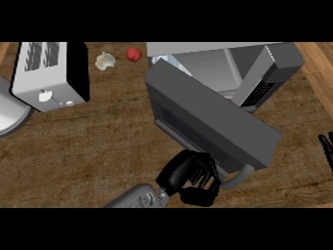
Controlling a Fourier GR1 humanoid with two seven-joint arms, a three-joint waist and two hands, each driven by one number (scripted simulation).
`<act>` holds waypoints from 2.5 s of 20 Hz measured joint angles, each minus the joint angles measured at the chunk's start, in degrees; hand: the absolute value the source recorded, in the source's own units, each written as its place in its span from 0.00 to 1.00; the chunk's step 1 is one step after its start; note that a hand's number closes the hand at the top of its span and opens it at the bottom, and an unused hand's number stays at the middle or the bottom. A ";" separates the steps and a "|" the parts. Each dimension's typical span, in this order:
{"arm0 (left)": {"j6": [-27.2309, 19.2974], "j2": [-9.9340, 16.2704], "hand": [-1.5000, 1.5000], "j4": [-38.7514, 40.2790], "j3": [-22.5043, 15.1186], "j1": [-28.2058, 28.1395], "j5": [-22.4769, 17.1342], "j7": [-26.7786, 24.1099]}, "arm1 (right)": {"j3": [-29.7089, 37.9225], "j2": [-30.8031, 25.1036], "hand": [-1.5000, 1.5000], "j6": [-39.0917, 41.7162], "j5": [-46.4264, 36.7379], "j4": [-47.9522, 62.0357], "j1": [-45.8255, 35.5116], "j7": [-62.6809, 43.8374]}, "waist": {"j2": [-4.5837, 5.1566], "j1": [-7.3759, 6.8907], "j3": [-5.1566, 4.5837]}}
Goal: Pick up the milk, place it into the microwave and close the microwave
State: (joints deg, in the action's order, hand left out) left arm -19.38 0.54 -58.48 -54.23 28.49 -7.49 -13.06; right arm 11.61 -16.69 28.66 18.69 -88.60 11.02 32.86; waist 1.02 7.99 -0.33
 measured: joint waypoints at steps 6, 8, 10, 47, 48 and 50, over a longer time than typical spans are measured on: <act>-6.06 -0.14 0.00 -0.34 1.99 4.30 -6.98 -2.37 | -0.26 -1.39 0.00 1.12 1.68 -3.52 -0.67 -1.72 | 0.82 3.19 -0.25; -7.91 -0.19 0.00 -0.74 3.23 5.59 -9.24 -4.21 | 0.16 -2.07 0.00 1.21 2.12 -4.43 -1.02 -2.09 | 1.03 4.14 -0.31; -9.47 -0.27 0.00 -0.73 3.98 6.95 -11.20 -5.71 | 0.00 -2.12 0.00 1.51 2.89 -5.11 -1.47 -2.49 | 1.33 5.09 -0.30; -18.04 -0.10 0.00 11.36 6.49 23.58 -30.88 -19.36 | 0.64 -10.07 0.00 7.45 17.91 -7.60 -11.18 -11.85 | 4.39 14.90 0.10; -18.11 -0.10 0.00 11.51 6.40 23.63 -31.17 -19.80 | 0.73 -10.25 0.00 7.41 18.20 -7.50 -11.36 -12.08 | 4.43 14.93 0.10; -18.17 -0.07 0.00 11.78 6.23 23.71 -31.76 -20.61 | 0.85 -10.70 0.00 7.53 18.69 -7.37 -11.67 -12.50 | 4.49 15.07 0.11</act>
State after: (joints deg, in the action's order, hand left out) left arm -37.54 0.47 -46.70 -48.01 52.20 -39.25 -33.68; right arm 12.45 -27.39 36.20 37.39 -95.97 -0.65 20.36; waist 5.51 23.06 -0.23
